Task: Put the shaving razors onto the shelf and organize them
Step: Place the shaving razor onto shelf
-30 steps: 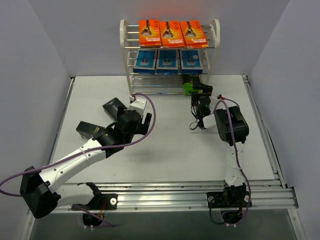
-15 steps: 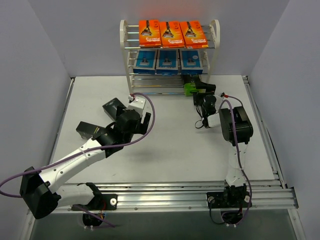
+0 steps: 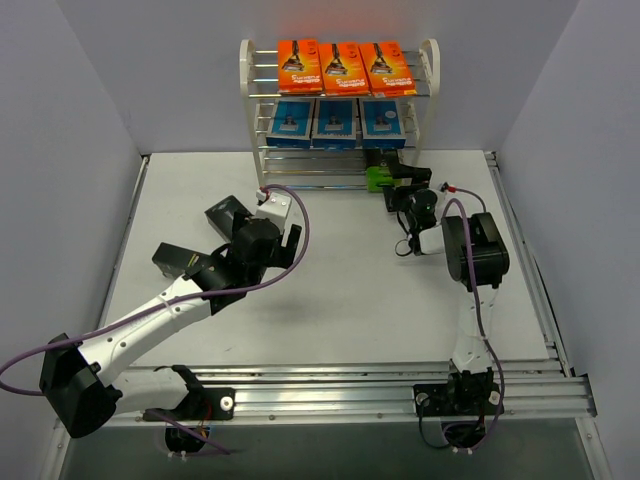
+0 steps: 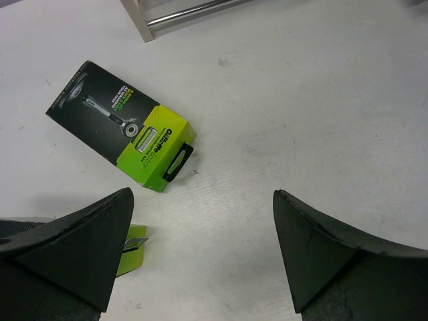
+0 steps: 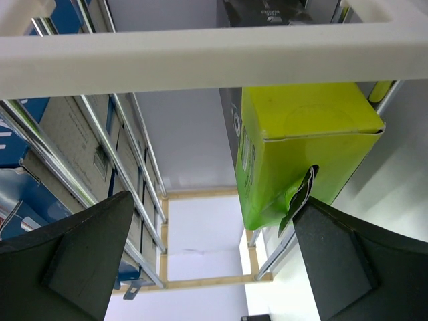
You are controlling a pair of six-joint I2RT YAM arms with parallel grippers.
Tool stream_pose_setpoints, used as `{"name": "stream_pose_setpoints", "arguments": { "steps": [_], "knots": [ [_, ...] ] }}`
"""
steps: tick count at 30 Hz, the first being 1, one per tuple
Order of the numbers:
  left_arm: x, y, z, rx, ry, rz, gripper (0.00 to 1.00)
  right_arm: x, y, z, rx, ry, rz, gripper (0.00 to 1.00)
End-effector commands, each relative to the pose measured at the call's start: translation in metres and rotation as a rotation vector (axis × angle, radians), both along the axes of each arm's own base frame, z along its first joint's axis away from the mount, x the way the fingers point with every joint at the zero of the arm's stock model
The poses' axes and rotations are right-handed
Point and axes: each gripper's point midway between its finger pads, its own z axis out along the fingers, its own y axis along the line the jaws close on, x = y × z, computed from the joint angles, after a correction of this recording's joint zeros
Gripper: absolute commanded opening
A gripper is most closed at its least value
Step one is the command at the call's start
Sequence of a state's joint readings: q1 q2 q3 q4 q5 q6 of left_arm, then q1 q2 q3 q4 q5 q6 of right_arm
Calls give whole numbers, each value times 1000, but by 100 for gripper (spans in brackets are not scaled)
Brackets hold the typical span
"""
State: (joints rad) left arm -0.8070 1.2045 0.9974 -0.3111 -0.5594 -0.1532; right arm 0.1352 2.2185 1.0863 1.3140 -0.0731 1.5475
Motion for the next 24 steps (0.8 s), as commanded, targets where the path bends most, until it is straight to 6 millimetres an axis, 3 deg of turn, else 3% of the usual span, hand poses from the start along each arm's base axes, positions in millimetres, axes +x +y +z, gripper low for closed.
{"name": "stream_pose_setpoints", "arguments": {
  "steps": [1,10,16,24],
  "knots": [
    [5,-5,21,-55,-47,-5,94,-7,6,26,-7,-27,64,100],
    [6,-4,22,-55,-49,-2,94,-13,8,29,-70,46,139,100],
    [7,-1,23,-55,-50,3,94,-12,3,42,-118,52,186,100],
    [8,-1,22,-49,-50,6,94,-31,5,32,-156,69,233,100]
  ]
}}
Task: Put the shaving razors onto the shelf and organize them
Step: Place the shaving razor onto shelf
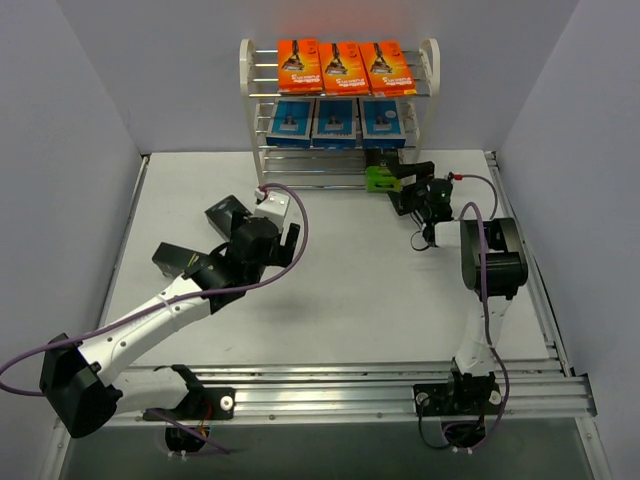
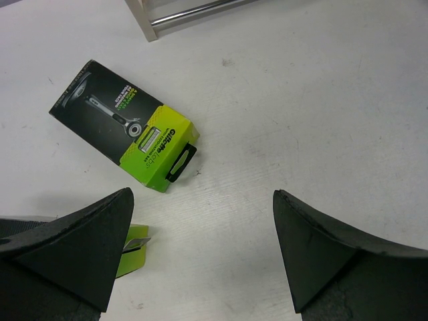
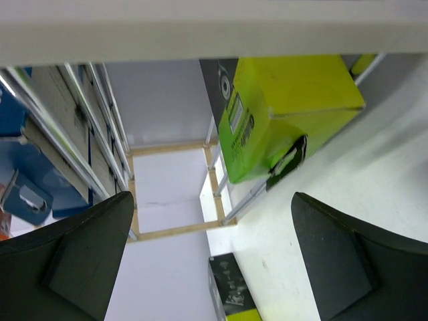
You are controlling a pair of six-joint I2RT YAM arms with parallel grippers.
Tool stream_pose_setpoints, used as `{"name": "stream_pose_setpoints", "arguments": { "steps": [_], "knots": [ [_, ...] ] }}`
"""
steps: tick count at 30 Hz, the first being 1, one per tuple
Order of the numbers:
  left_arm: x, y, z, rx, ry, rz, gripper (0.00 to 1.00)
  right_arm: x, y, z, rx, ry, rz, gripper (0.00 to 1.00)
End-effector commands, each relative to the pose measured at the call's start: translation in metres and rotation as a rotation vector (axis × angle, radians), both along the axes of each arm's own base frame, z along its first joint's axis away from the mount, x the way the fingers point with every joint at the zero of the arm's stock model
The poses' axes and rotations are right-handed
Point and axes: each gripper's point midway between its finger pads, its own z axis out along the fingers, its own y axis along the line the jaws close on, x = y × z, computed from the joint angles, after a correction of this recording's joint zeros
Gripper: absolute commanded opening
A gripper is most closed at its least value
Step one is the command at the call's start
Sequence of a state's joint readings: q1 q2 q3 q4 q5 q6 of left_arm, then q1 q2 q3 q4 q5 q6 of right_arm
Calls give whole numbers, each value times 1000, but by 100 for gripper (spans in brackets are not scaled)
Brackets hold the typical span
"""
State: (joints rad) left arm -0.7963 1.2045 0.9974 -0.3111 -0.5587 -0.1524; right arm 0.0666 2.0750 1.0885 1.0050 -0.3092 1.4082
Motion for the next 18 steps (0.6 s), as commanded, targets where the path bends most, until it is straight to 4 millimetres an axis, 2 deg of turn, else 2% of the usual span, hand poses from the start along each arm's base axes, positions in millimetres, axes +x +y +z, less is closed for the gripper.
{"name": "stream_pose_setpoints", "arguments": {
  "steps": [1,6,9,12,13,14,15,16,17,18],
  "knots": [
    [6,-3,22,-48,-53,4,94,-18,8,28,-31,-69,70,100],
    [10,7,26,-50,-63,33,94,-46,21,14,-92,-42,145,100],
    [15,17,29,-59,-66,61,94,-66,33,-3,-145,-3,211,100],
    [21,32,32,-69,-72,101,94,-90,58,-14,-212,28,291,100],
    [23,37,35,-76,-81,116,94,-101,76,-13,-234,24,332,100],
    [25,42,36,-77,-84,131,94,-108,83,-17,-272,27,351,100],
    [28,52,37,-80,-89,161,94,-116,91,-22,-289,48,379,100],
    [30,59,40,-83,-96,179,94,-123,100,-19,-301,39,400,100],
    [31,65,42,-87,-102,199,94,-137,118,-23,-310,44,445,100],
    [35,76,43,-90,-107,230,94,-143,127,-23,-326,40,455,100]
  ]
}}
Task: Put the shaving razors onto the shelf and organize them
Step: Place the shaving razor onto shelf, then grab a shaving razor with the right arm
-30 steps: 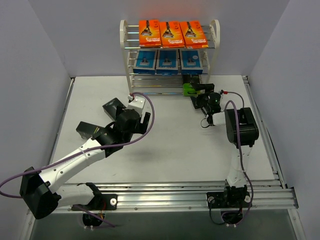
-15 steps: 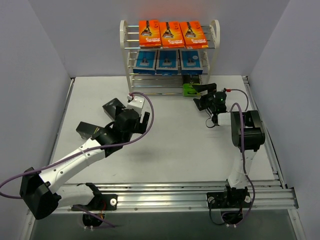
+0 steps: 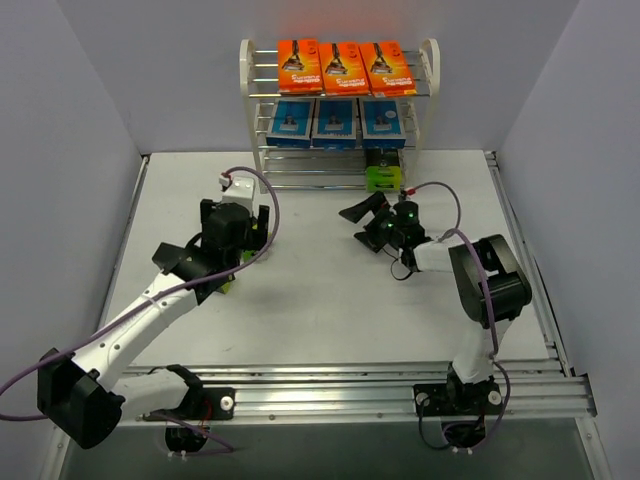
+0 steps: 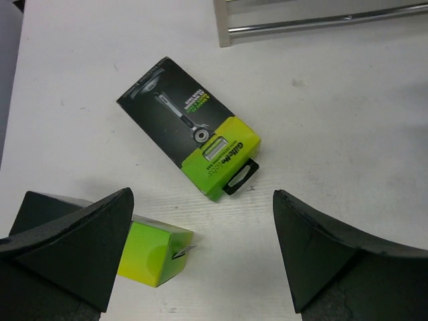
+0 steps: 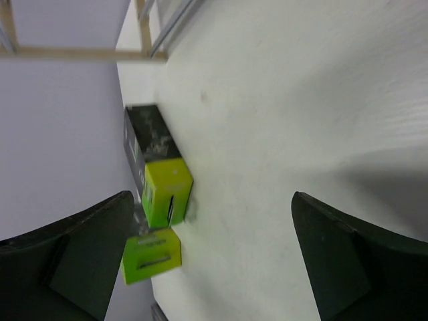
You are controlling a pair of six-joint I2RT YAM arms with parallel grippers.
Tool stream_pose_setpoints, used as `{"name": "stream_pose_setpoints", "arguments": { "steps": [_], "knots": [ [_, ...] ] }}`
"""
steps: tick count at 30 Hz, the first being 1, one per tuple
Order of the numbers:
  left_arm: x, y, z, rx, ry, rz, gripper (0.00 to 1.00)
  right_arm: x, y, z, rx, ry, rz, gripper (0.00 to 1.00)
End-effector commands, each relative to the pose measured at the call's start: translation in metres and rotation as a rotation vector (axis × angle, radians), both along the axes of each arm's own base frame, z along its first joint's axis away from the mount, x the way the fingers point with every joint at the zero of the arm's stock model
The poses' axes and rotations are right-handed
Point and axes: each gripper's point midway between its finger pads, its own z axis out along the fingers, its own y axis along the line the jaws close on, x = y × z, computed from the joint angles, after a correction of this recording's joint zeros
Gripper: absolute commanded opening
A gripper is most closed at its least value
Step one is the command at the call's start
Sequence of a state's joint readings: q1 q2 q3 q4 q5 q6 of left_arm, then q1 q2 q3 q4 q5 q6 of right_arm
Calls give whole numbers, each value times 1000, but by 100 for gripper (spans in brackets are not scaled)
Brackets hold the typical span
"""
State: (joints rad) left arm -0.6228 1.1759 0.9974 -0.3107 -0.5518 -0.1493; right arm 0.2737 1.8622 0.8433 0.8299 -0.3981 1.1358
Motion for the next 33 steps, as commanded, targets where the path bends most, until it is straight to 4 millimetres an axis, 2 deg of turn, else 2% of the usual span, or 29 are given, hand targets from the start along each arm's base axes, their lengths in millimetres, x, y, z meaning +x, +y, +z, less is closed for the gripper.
{"name": "stream_pose_setpoints", "arguments": {
  "steps": [1,2,4,5,8,9,13,16,17,20,22,23,24,26,27,29,30,32,33],
  "knots": [
    [10,25,37,-70,-100,80,94,-30,37,17,-72,-67,118,100],
    [11,30,38,-72,-104,94,94,-44,58,16,-79,-68,170,100],
    [13,47,42,-77,-118,142,94,-55,76,16,-93,-76,191,100],
    [13,53,44,-79,-124,158,94,-69,96,18,-88,-95,233,100],
    [14,74,50,-83,-148,217,94,-84,126,15,-61,-94,280,100],
    [13,79,52,-85,-154,229,94,-94,146,14,-34,-109,320,100],
    [14,102,54,-77,-165,303,94,-118,194,31,34,-195,449,100],
    [13,121,58,-75,-167,360,94,-132,209,33,-39,-284,524,100],
    [12,135,60,-67,-173,408,94,-132,210,29,-108,-326,549,100],
    [3,159,71,-73,-212,489,94,-140,219,40,-183,-416,605,100],
    [-2,175,76,-88,-237,538,94,-141,220,42,-324,-484,637,100],
    [-3,178,77,-99,-243,551,94,-150,230,49,-386,-504,674,100],
    [-5,184,80,-107,-254,568,94,-145,229,54,-488,-574,671,100],
    [-6,185,81,-120,-262,573,94,-149,237,61,-547,-622,705,100],
    [-9,186,86,-124,-278,576,94,-147,245,72,-547,-670,737,100],
    [-12,188,86,-123,-288,586,94,-144,250,74,-582,-703,773,100],
    [-13,189,90,-131,-308,588,94,-143,260,83,-586,-755,810,100],
    [-15,190,91,-134,-318,590,94,-141,268,84,-600,-770,855,100],
    [-17,191,93,-137,-326,595,94,-138,278,91,-595,-795,870,100]
  ]
}}
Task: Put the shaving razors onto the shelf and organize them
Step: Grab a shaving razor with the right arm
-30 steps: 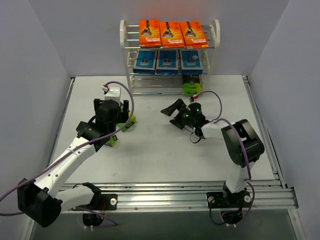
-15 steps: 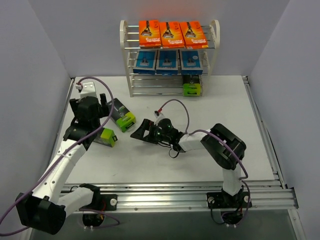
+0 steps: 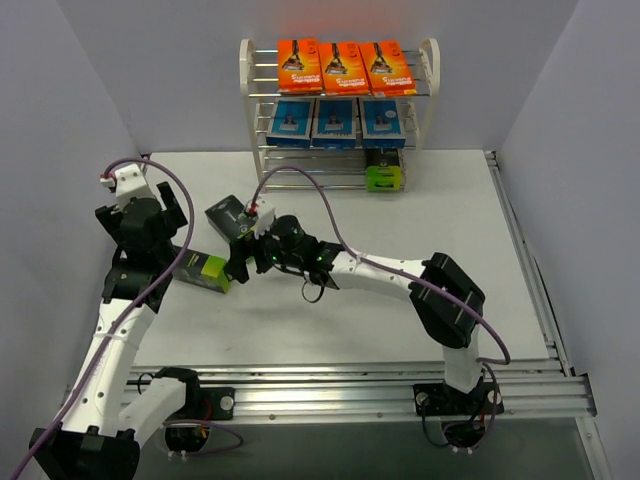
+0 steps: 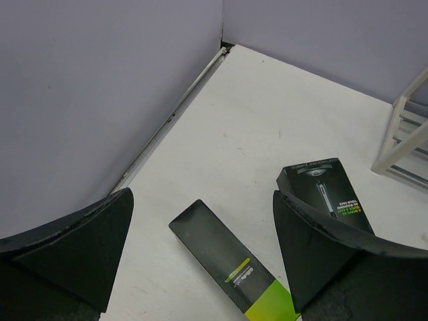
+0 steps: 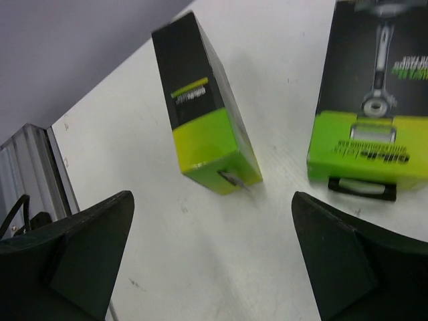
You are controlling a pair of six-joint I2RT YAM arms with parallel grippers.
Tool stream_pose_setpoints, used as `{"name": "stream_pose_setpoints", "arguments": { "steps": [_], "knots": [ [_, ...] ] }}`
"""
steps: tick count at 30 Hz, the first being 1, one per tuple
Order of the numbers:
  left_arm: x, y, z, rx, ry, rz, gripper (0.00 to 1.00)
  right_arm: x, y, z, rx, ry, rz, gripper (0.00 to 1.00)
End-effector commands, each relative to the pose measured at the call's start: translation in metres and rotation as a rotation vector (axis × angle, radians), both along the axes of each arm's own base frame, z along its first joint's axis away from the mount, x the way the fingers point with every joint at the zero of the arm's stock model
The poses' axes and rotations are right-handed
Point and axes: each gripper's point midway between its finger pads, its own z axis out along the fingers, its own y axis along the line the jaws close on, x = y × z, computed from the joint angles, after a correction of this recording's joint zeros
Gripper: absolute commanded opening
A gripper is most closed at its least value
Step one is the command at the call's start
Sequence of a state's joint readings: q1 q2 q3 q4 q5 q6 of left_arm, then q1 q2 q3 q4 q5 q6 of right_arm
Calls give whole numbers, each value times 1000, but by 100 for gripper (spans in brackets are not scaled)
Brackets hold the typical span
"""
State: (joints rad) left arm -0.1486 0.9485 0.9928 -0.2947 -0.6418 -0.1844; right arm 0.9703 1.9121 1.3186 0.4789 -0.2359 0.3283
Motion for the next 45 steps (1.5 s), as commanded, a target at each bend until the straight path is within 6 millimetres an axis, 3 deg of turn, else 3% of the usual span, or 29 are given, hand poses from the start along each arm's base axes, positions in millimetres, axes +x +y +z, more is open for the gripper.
{"name": "stream_pose_setpoints", "arguments": {
  "steps": [1,3,4,7,15,20,27,32,38,42,45],
  "knots": [
    [-3,4,19,-23,-90,28,94,11,11,17,-64,-133,105,100],
    [-5,5,20,-22,-93,34,94,12,18,10,-78,-130,132,100],
    [-6,8,21,-18,-96,48,94,13,23,18,-66,-147,147,100],
    [-18,19,30,-1,-118,114,94,14,34,15,-80,-167,183,99],
    [-42,30,50,4,-208,165,94,18,59,-5,-127,-194,264,98],
    [-42,27,52,-7,-222,140,94,15,72,-26,-166,-220,295,98],
    [-39,22,53,-19,-225,112,94,2,93,-41,-157,-204,344,98],
    [-40,19,54,-20,-230,100,94,11,96,-51,-180,-208,292,93],
    [-39,18,53,-22,-227,95,94,15,97,-46,-187,-225,286,76],
    [-38,17,52,-24,-228,89,94,12,97,-50,-190,-203,293,41],
    [-37,16,52,-23,-225,86,94,6,96,-52,-191,-180,312,25]
  ]
}}
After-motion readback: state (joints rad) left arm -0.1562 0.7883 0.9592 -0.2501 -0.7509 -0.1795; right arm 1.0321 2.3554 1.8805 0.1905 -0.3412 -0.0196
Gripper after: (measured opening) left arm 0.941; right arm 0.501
